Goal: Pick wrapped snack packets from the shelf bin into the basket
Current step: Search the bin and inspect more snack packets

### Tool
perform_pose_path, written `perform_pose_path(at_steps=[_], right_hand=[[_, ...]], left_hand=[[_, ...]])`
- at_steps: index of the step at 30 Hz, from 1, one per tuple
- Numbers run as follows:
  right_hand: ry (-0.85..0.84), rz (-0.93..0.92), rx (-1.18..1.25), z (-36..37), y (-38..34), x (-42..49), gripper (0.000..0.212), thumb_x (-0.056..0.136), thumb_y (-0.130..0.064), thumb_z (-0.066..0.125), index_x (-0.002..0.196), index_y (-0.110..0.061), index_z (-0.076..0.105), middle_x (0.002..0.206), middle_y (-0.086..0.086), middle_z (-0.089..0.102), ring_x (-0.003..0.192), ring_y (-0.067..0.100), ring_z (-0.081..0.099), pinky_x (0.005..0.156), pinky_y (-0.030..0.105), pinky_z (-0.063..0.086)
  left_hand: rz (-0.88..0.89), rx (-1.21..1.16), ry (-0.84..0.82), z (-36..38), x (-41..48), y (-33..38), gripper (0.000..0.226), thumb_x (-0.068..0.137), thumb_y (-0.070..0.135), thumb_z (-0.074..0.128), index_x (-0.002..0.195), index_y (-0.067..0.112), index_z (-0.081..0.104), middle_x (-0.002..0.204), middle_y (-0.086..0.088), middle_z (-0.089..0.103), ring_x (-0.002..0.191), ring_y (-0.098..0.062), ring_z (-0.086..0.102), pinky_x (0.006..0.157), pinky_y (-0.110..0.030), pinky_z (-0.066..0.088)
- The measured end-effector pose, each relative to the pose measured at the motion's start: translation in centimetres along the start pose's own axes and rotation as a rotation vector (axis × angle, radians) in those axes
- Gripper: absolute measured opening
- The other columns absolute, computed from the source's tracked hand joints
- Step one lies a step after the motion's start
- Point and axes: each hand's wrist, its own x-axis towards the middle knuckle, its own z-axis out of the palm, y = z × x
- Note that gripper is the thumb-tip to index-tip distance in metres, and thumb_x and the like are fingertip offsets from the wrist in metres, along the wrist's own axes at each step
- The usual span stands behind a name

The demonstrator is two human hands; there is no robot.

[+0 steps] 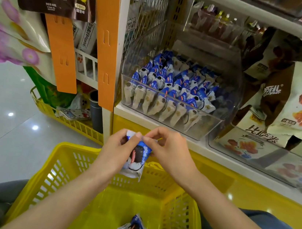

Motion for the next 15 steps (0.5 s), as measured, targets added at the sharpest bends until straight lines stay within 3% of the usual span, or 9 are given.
perform_pose_path(at_steps=[2, 5, 8, 10, 13, 15], right_hand=[[0.088, 0.104, 0.137, -0.6, 0.0, 0.4, 0.021, 0.087, -0.015, 0.061, 0.072, -0.027, 0.055, 0.078, -0.001, 0.063, 0.072, 0.017, 0.066, 0.061, 0.028, 0.057], [0.200, 0.292, 0.413, -1.7, -0.2, 1.1, 0.014, 0.092, -0.009, 0.053, 0.078, -0.014, 0.052, 0.089, 0.012, 0.062, 0.074, 0.019, 0.065, 0.056, 0.025, 0.058], [0.092, 0.393, 0.647, -2.2, -0.3, 0.9, 0.007, 0.094, -0.007, 0.049, 0.087, -0.006, 0.053, 0.091, 0.015, 0.063, 0.073, 0.014, 0.064, 0.058, 0.019, 0.057], [-0.056, 0.413, 0.610, -2.1, -0.4, 0.3, 0.008, 0.093, -0.005, 0.051, 0.100, -0.004, 0.054, 0.090, 0.013, 0.064, 0.074, 0.011, 0.063, 0.059, 0.016, 0.055], [-0.250, 0.409, 0.458, -1.6, -0.4, -0.2, 0.028, 0.089, 0.000, 0.054, 0.117, 0.000, 0.048, 0.090, 0.017, 0.064, 0.068, 0.011, 0.059, 0.057, 0.014, 0.052], [-0.325, 0.377, 0.288, -1.2, -0.3, -0.3, 0.041, 0.086, -0.002, 0.061, 0.123, -0.001, 0.044, 0.104, 0.022, 0.064, 0.077, 0.016, 0.061, 0.069, 0.021, 0.053]], left_hand=[[-0.023, -0.007, -0.005, -0.1, 0.0, 0.4, 0.022, 0.087, 0.028, 0.060, 0.096, 0.009, 0.059, 0.085, -0.002, 0.067, 0.067, -0.005, 0.064, 0.054, -0.014, 0.049], [-0.036, -0.059, -0.016, -0.4, -0.3, 0.8, 0.021, 0.082, 0.018, 0.067, 0.101, 0.013, 0.059, 0.089, -0.005, 0.069, 0.068, -0.006, 0.067, 0.059, -0.019, 0.055], [0.020, -0.082, 0.067, -1.0, -0.4, 0.9, 0.011, 0.084, 0.016, 0.064, 0.095, 0.013, 0.064, 0.087, -0.003, 0.071, 0.074, -0.009, 0.068, 0.064, -0.017, 0.054], [0.038, -0.081, 0.157, -1.5, -0.1, 1.0, 0.004, 0.086, 0.019, 0.062, 0.088, 0.017, 0.066, 0.087, -0.002, 0.071, 0.076, -0.012, 0.068, 0.068, -0.021, 0.054], [0.125, 0.022, 0.247, -2.2, 0.6, 1.0, 0.013, 0.089, 0.016, 0.057, 0.079, 0.022, 0.062, 0.082, -0.002, 0.068, 0.075, -0.014, 0.064, 0.069, -0.029, 0.052], [0.230, 0.146, 0.247, -2.3, 0.7, 1.1, 0.017, 0.090, 0.014, 0.056, 0.076, 0.024, 0.058, 0.077, 0.000, 0.066, 0.070, -0.010, 0.061, 0.066, -0.029, 0.050]])
